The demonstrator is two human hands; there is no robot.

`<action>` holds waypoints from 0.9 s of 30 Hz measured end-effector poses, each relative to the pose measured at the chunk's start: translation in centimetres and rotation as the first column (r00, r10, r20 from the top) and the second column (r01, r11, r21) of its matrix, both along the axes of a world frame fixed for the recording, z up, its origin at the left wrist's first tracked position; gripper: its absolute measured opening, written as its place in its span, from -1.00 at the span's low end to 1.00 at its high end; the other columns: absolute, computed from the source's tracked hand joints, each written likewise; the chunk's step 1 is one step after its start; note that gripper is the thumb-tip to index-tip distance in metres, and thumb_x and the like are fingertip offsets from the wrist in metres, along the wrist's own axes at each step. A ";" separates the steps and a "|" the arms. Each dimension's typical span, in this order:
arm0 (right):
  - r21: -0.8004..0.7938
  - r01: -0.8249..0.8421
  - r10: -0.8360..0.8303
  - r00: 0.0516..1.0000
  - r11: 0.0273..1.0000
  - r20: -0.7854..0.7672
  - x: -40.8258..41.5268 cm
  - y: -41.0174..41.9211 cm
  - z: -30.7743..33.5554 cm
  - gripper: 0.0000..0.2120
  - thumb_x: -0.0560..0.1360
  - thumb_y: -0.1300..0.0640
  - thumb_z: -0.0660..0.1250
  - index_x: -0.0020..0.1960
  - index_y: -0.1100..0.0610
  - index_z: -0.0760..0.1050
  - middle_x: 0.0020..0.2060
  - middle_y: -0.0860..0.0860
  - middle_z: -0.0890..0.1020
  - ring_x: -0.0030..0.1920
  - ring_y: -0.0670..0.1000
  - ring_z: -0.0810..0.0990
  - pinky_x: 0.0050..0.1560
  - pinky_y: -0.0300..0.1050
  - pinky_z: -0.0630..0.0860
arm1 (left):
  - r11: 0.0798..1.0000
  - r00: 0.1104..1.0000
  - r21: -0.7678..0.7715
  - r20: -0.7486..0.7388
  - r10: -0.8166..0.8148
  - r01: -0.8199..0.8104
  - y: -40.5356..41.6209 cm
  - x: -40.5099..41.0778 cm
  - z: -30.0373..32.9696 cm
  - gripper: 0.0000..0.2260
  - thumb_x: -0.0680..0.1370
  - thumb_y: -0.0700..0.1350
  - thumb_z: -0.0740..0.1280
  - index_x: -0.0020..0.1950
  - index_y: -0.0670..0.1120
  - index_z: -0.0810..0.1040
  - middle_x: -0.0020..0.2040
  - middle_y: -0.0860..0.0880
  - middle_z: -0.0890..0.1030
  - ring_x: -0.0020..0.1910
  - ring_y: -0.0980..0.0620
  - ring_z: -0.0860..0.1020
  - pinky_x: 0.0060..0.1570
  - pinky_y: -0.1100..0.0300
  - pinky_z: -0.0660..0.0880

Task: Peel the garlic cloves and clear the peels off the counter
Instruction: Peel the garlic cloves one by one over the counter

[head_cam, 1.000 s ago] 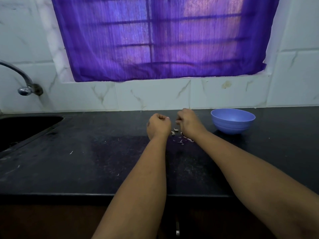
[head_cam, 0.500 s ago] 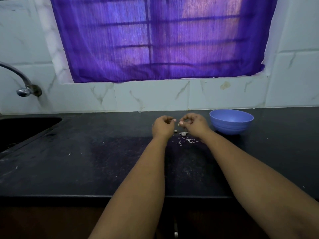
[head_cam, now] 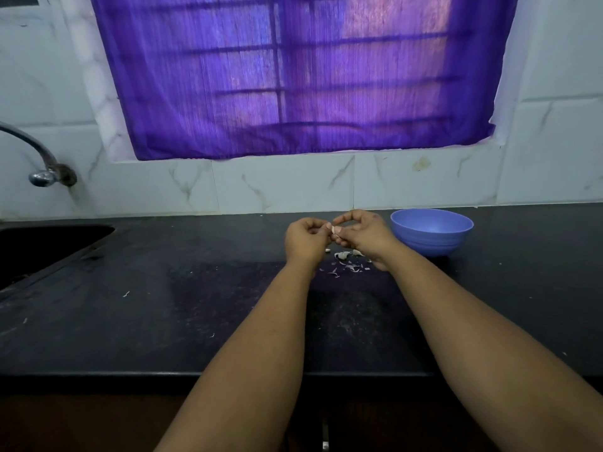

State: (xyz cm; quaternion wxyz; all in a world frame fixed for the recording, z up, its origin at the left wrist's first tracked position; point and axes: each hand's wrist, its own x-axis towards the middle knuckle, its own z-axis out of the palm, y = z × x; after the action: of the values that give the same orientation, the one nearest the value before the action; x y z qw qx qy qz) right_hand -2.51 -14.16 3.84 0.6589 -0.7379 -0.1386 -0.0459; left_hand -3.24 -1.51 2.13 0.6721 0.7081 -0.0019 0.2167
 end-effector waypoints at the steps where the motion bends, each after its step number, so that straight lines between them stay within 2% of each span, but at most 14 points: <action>1: -0.015 -0.012 0.012 1.000 1.000 0.010 -0.1 0.0 0.0 -0.82 0.49 0.27 0.40 0.08 0.22 0.52 -0.25 0.16 0.65 -0.32 -0.08 0.59 -0.29 -0.32 0.53 | 1.000 1.000 -0.001 0.001 0.010 -0.010 0.0 0.0 0.0 -0.86 0.53 -0.21 0.39 -0.23 -0.09 0.57 -0.28 -0.12 0.66 -0.28 -0.03 0.64 -0.34 0.11 0.57; 4: -0.043 -0.056 0.058 0.997 0.998 0.050 -0.4 0.0 -0.1 -0.80 0.49 0.25 0.40 0.11 0.16 0.52 -0.29 0.12 0.63 -0.28 -0.07 0.59 -0.16 -0.27 0.56 | 0.999 0.999 0.034 0.022 0.024 -0.025 0.0 -0.1 0.1 -0.87 0.54 -0.19 0.36 -0.21 -0.07 0.55 -0.28 -0.06 0.64 -0.34 0.05 0.58 -0.46 0.23 0.45; 7: -0.047 -0.074 0.077 0.995 0.996 0.071 -0.2 0.0 -0.1 -0.79 0.51 0.28 0.38 0.13 0.14 0.54 -0.33 0.08 0.63 -0.22 -0.03 0.60 -0.03 -0.19 0.59 | 0.992 0.998 0.121 0.063 0.031 -0.038 0.1 0.0 0.1 -0.91 0.56 -0.18 0.33 -0.14 -0.07 0.55 -0.21 -0.07 0.65 -0.27 0.04 0.58 -0.29 0.13 0.56; 9: -0.042 -0.074 0.077 0.995 0.996 0.068 -0.2 0.1 -0.1 -0.80 0.51 0.30 0.37 0.10 0.12 0.54 -0.30 0.10 0.64 -0.20 -0.02 0.60 -0.02 -0.18 0.59 | 0.988 0.997 0.151 0.078 0.025 -0.036 0.1 0.0 0.2 -0.93 0.58 -0.18 0.31 -0.09 -0.09 0.55 -0.17 -0.09 0.65 -0.23 0.03 0.59 -0.24 0.13 0.57; 13: -0.029 -0.077 0.079 0.996 0.997 0.051 -0.5 0.2 -0.1 -0.81 0.51 0.31 0.37 0.10 0.13 0.51 -0.28 0.11 0.64 -0.25 -0.05 0.58 -0.10 -0.22 0.56 | 0.983 0.996 0.183 0.083 0.011 -0.026 -0.1 -0.2 0.3 -0.92 0.60 -0.20 0.25 -0.05 -0.11 0.52 -0.19 -0.02 0.60 -0.27 0.10 0.54 -0.37 0.34 0.49; 16: -0.022 -0.098 0.099 0.994 0.995 0.045 -0.4 0.2 -0.2 -0.81 0.51 0.32 0.36 0.08 0.12 0.50 -0.31 0.09 0.65 -0.24 -0.04 0.59 -0.08 -0.17 0.56 | 0.978 0.998 0.207 0.059 0.002 -0.014 -0.1 -0.2 0.4 -0.90 0.61 -0.21 0.21 -0.06 -0.09 0.49 -0.22 0.02 0.57 -0.31 0.12 0.50 -0.36 0.30 0.45; 21: -0.027 -0.122 0.123 0.991 0.992 0.056 -0.4 0.2 -0.3 -0.80 0.51 0.33 0.35 0.09 0.12 0.51 -0.26 0.14 0.63 -0.17 0.01 0.61 0.09 -0.05 0.56 | 0.980 1.000 0.196 -0.019 -0.026 0.029 -0.3 0.0 0.3 -0.90 0.63 -0.21 0.13 -0.01 -0.12 0.43 -0.18 -0.01 0.53 -0.31 0.09 0.43 -0.32 0.19 0.41; 24: -0.035 -0.120 0.122 0.991 0.992 0.059 -0.3 0.2 -0.2 -0.79 0.52 0.33 0.34 0.10 0.12 0.54 -0.20 0.21 0.62 -0.14 0.01 0.61 0.10 -0.06 0.57 | 0.978 0.999 0.206 -0.043 -0.017 0.025 -0.4 0.1 0.4 -0.89 0.64 -0.18 0.10 0.02 -0.12 0.41 -0.13 -0.05 0.51 -0.30 0.08 0.42 -0.31 0.18 0.39; 27: -0.028 -0.114 0.115 0.992 0.993 0.060 -0.3 0.2 -0.3 -0.79 0.51 0.34 0.35 0.09 0.13 0.56 -0.20 0.18 0.62 -0.18 -0.03 0.59 0.03 -0.13 0.57 | 0.979 0.998 0.204 -0.060 -0.005 0.017 -0.5 0.2 0.2 -0.89 0.66 -0.16 0.10 0.02 -0.12 0.40 -0.15 -0.04 0.49 -0.31 0.10 0.40 -0.34 0.20 0.37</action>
State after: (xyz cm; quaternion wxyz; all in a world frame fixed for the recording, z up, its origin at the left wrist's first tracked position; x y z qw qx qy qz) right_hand -2.79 -13.92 3.56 0.6468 -0.7350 -0.2016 -0.0291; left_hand -3.00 -1.97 2.37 0.5966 0.7795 -0.0083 0.1906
